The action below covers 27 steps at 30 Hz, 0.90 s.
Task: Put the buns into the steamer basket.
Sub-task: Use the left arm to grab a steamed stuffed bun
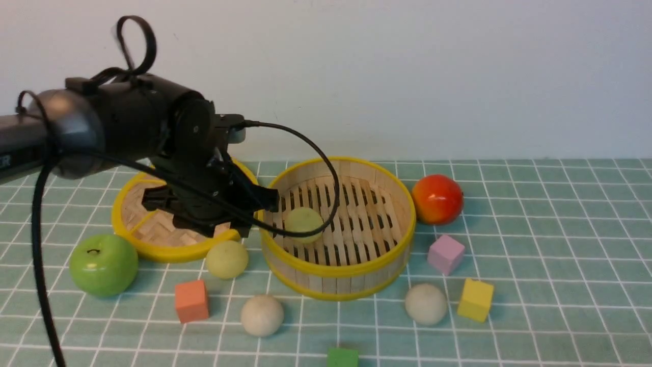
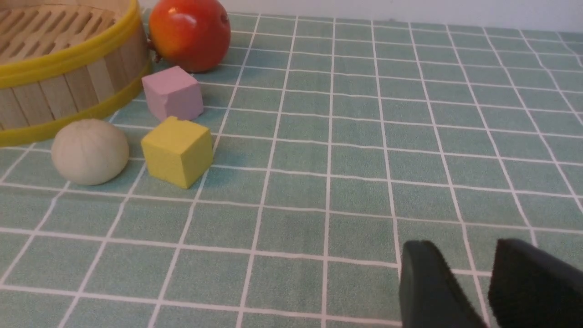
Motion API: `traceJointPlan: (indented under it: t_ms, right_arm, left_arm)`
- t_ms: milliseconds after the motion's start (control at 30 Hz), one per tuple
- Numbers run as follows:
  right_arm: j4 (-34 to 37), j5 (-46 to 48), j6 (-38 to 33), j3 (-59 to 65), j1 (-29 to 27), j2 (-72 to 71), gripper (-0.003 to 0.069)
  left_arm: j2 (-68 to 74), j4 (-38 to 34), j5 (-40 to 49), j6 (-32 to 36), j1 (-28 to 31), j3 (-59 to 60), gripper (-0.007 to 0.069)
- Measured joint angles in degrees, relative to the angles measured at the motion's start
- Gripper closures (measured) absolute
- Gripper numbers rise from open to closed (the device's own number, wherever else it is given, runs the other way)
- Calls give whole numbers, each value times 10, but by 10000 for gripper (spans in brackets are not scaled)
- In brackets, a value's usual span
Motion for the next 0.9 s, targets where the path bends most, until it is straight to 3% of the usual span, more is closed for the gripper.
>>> traceJointPlan:
  t_ms: [167, 600, 900]
  right_arm:
    - [0, 0, 0, 0, 0, 0, 419]
    - [0, 0, 0, 0, 0, 0, 419]
    - [0, 0, 0, 0, 0, 0, 419]
  left_arm:
    - [32, -22, 16, 19, 25, -22, 248]
    - [80, -25, -7, 31, 26, -25, 270]
    - [96, -25, -14, 31, 26, -26, 421]
